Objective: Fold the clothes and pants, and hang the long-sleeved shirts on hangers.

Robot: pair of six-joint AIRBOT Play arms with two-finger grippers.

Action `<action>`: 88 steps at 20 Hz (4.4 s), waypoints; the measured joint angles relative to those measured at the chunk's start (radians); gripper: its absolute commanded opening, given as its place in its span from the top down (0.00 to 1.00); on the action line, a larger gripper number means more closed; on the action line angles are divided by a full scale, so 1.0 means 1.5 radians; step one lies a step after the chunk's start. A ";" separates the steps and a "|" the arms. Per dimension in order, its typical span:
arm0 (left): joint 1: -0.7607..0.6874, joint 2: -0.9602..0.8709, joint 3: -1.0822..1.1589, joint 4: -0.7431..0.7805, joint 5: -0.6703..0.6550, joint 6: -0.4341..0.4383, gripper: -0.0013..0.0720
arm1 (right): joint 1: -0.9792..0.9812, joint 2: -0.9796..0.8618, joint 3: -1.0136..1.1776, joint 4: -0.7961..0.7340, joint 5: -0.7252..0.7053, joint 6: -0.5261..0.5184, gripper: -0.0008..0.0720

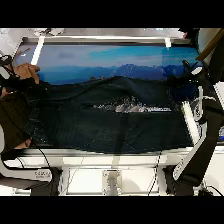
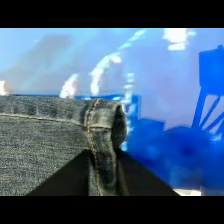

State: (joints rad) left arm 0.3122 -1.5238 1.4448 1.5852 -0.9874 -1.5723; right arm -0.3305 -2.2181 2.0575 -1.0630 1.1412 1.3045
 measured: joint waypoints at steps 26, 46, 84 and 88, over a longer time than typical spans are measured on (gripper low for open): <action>0.039 0.150 -0.169 0.091 -0.238 -0.001 0.35 | -0.188 0.209 -0.020 -0.055 0.167 0.005 0.23; 0.439 0.231 -0.580 -0.476 -0.055 0.368 0.35 | -0.296 0.587 -0.100 0.003 0.387 0.009 0.23; 0.375 0.287 -0.536 -0.520 -0.077 0.395 0.95 | -0.573 0.675 -0.910 -0.029 0.181 -0.170 0.24; 0.375 0.287 -0.536 -0.489 -0.076 0.384 0.95 | -0.574 0.675 -0.946 -0.057 0.153 -0.170 0.24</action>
State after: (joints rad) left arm 0.8745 -1.0927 0.6411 0.8513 -1.1019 -0.9966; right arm -1.1912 -1.2060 0.6380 -1.1481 1.3701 1.0500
